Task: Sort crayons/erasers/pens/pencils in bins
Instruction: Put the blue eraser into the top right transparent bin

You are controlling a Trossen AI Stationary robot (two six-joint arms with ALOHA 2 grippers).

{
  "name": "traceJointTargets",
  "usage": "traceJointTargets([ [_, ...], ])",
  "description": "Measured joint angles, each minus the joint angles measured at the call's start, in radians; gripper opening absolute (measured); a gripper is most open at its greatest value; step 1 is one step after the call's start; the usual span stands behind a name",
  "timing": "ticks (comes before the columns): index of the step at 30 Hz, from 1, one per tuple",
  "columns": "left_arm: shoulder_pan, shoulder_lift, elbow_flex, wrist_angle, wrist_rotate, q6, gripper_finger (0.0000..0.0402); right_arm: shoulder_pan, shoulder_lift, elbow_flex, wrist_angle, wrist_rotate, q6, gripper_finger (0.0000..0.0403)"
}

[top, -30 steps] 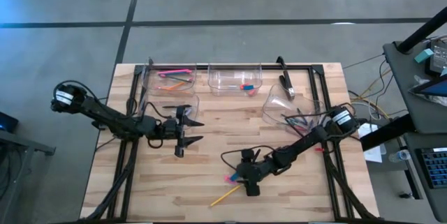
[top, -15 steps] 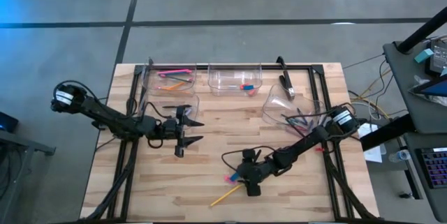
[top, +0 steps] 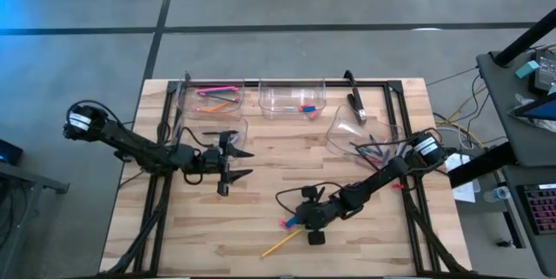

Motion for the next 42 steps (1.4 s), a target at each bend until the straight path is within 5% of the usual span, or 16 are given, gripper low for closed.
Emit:
traceJointTargets([
  [15,0.0,0.0,0.0,0.0,0.0,0.0,0.0201,-0.002,-0.065,-0.006,-0.026,0.01,-0.057,0.0012],
  [30,0.0,0.0,-0.001,0.0,0.0,0.0,0.0201,-0.003,-0.074,-0.004,-0.005,0.035,-0.068,0.001],
  [35,0.0,0.0,-0.001,0.0,0.0,0.0,0.0201,-0.005,-0.075,-0.003,0.029,0.023,-0.112,0.0043],
  [42,0.0,0.0,-0.001,0.0,0.0,0.0,0.0201,-0.006,-0.076,-0.002,0.068,0.0,-0.141,0.0152],
])
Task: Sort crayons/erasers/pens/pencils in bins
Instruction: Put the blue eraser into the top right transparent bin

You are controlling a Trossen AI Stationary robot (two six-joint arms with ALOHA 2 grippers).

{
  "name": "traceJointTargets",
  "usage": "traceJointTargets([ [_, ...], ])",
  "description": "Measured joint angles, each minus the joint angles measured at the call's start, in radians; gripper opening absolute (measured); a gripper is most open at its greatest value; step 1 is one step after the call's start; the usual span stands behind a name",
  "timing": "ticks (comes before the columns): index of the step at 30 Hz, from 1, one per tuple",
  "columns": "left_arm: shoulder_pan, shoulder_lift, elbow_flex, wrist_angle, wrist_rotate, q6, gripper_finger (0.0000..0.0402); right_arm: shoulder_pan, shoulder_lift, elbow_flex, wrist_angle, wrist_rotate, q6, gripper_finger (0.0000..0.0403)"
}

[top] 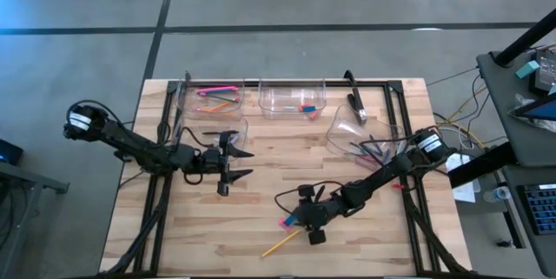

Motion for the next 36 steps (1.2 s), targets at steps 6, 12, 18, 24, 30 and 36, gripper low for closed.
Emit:
traceJointTargets([
  [6,0.0,0.0,0.0,0.0,0.0,0.0,0.0201,-0.022,-0.001,0.0,0.034,-0.007,-0.023,0.021],
  [12,0.0,0.0,0.0,0.0,0.0,0.0,0.0201,-0.068,0.031,0.002,0.062,-0.134,-0.042,0.0213],
  [18,0.0,0.0,-0.001,0.0,0.0,0.0,0.0201,-0.088,0.081,0.004,0.071,-0.2,-0.08,0.0198],
  [24,0.0,0.0,-0.001,-0.001,0.0,0.0,0.0201,-0.092,0.093,0.004,0.069,-0.208,-0.125,0.0167],
  [30,0.0,0.0,-0.001,-0.001,0.0,0.0,0.0201,-0.093,0.091,0.004,0.063,-0.216,-0.144,0.01],
  [36,0.0,0.0,-0.001,-0.001,0.0,0.0,0.0201,-0.098,0.073,0.003,0.052,-0.214,-0.145,0.0056],
])
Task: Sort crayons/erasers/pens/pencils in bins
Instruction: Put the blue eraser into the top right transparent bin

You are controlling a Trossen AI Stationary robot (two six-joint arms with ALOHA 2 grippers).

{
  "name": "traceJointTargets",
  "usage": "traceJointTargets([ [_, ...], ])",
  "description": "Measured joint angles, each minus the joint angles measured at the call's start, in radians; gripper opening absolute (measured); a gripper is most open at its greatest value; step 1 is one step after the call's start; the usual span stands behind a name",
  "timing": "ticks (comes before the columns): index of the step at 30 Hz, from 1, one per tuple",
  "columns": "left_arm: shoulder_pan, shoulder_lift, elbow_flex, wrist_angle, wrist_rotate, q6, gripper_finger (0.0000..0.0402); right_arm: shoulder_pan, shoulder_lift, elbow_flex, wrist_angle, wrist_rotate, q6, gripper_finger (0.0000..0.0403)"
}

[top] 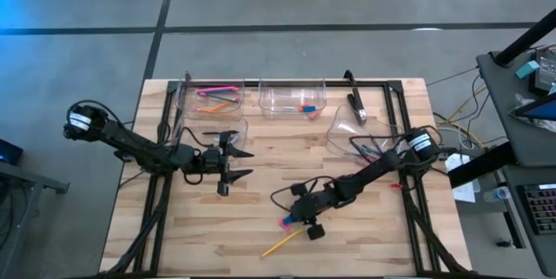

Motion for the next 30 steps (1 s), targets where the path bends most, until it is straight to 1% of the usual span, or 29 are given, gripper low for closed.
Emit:
traceJointTargets([
  [5,0.0,0.0,0.0,0.0,0.0,0.0,0.0201,-0.008,-0.038,-0.005,-0.028,0.025,-0.016,0.0066],
  [8,0.0,0.0,0.0,0.0,0.0,0.0,0.0201,-0.026,-0.087,-0.004,-0.057,0.033,-0.03,0.0068],
  [10,0.0,0.0,0.0,0.0,0.0,0.0,0.0201,-0.045,-0.132,0.0,-0.097,0.084,-0.041,0.0067],
  [13,0.0,0.0,0.0,0.0,0.0,0.0,0.0201,-0.094,-0.216,0.003,-0.156,0.198,-0.064,0.0067],
  [16,0.0,0.0,0.0,0.0,0.0,0.0,0.0201,-0.172,-0.318,0.008,-0.18,0.283,-0.113,0.0071],
  [18,0.0,0.0,0.0,0.001,0.0,-0.001,0.0201,-0.247,-0.38,0.008,-0.184,0.311,-0.147,0.0073],
  [22,0.0,0.0,0.0,0.001,0.0,-0.003,0.0201,-0.431,-0.457,0.008,-0.188,0.293,-0.208,0.0072],
  [26,0.0,0.0,0.0,0.001,0.0,-0.003,0.0201,-0.642,-0.474,0.009,-0.188,0.17,-0.217,0.0073],
  [30,0.0,0.0,0.0,0.001,0.0,-0.003,0.0201,-0.821,-0.448,0.013,-0.188,0.063,-0.139,0.009],
])
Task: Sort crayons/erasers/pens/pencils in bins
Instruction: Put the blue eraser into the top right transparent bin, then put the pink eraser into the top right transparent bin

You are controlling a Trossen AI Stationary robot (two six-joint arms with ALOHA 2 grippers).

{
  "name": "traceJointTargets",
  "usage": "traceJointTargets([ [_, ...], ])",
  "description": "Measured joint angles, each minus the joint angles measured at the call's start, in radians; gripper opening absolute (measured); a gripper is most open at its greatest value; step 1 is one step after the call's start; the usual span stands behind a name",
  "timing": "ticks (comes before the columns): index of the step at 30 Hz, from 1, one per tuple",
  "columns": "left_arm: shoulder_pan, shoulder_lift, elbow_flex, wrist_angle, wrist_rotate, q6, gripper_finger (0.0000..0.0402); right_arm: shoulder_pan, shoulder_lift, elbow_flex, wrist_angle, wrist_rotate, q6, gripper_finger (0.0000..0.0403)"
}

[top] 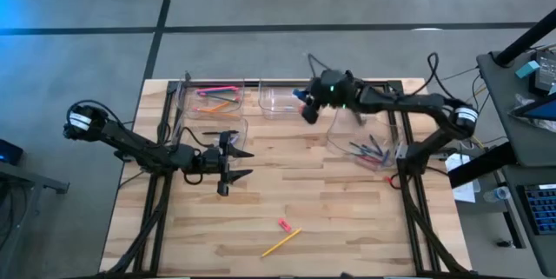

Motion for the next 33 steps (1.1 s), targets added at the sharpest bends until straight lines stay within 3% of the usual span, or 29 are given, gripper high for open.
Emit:
traceJointTargets([
  [4,0.0,0.0,0.0,0.0,0.0,0.0,0.0201,-0.099,0.027,0.005,0.001,-0.148,0.034,0.0133],
  [11,0.0,0.001,0.0,0.0,0.001,0.002,0.0201,-0.105,0.032,0.05,-0.057,-0.163,0.053,0.0235],
  [17,0.0,0.064,0.018,-0.021,0.021,0.003,0.0201,-0.004,-0.02,0.096,-0.151,-0.335,0.08,0.0272],
  [21,0.0,0.16,0.09,-0.076,0.041,0.035,0.0201,0.148,-0.067,0.063,-0.187,-0.332,0.081,0.0266],
  [25,0.0,0.281,0.209,-0.183,0.109,0.064,0.0201,0.327,-0.146,0.02,-0.21,-0.203,0.092,0.0253],
  [33,0.0,0.533,0.493,-0.466,0.215,0.091,0.0201,0.677,-0.321,-0.101,-0.196,0.227,0.164,0.0236],
])
